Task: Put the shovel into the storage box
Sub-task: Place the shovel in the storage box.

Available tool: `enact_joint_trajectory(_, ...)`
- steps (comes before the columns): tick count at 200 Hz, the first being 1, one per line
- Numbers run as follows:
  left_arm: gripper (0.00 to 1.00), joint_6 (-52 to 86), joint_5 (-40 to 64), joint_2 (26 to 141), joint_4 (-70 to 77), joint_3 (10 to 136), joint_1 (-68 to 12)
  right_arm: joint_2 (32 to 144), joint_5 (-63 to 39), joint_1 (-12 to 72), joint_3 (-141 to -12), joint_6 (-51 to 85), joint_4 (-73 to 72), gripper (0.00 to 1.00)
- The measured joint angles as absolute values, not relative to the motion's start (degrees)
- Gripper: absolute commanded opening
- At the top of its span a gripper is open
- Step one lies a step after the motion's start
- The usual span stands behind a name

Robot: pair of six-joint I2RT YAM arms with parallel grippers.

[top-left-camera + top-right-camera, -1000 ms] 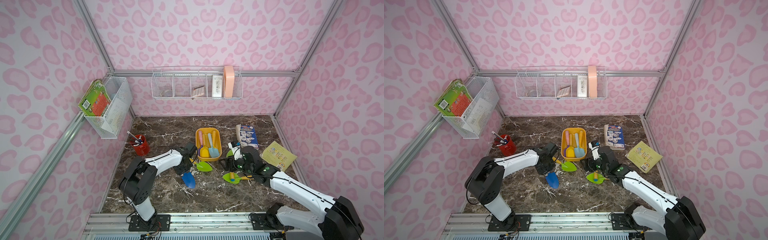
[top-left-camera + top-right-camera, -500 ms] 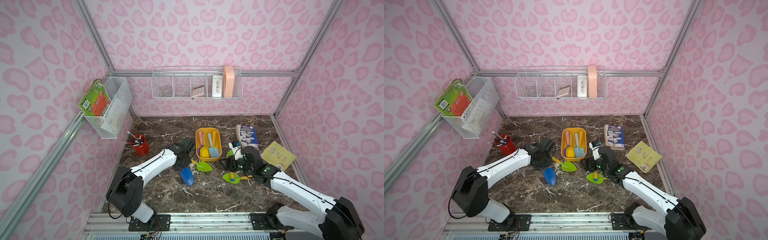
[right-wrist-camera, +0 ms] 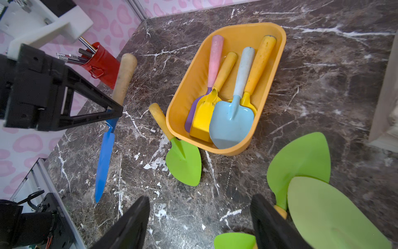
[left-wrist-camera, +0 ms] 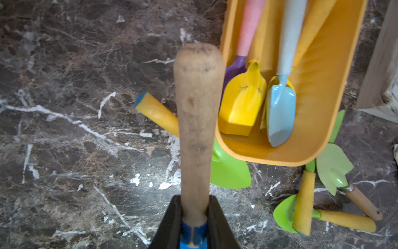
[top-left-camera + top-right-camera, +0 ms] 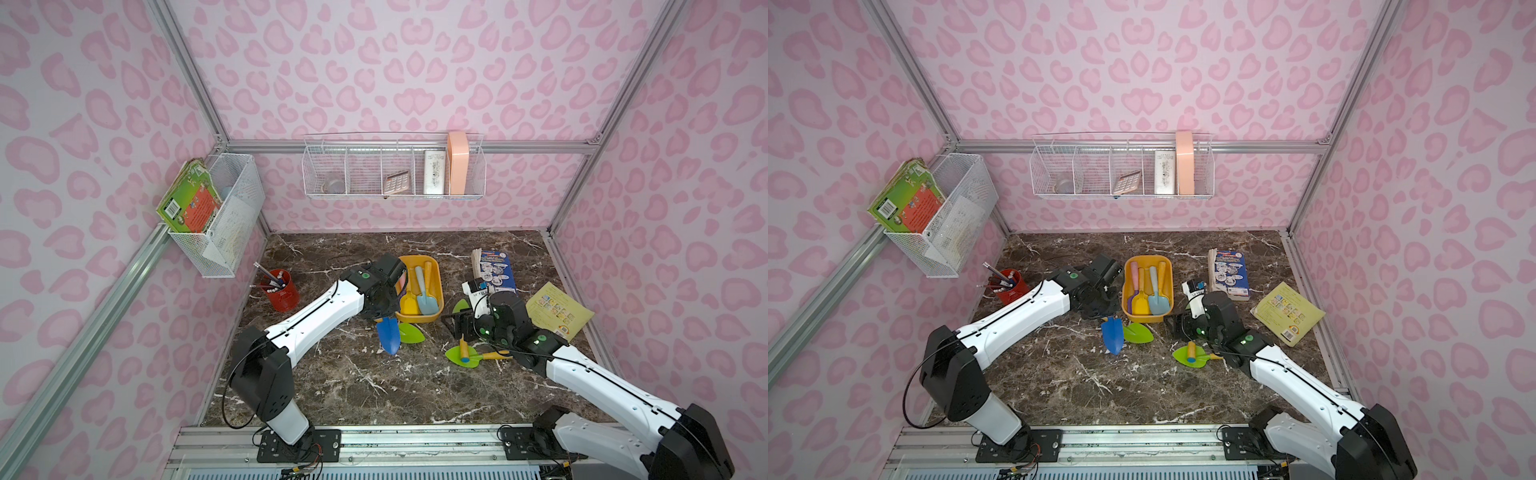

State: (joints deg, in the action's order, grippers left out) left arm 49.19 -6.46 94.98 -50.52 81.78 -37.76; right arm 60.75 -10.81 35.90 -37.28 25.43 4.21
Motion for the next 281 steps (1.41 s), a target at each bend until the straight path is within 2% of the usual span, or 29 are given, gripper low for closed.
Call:
enact_joint_trajectory(156,0.13,41.6,-1.61,120.18,-54.41,114.41,-38.89,54.7,-10.83,33.28,-34.89,25.54,7.03,0.77)
enact_joint_trajectory(281,0.14,35.81,-2.68,132.64,-42.85,124.46,-38.11,53.08,-11.05,31.88,-32.42,26.76,8.27,0.77)
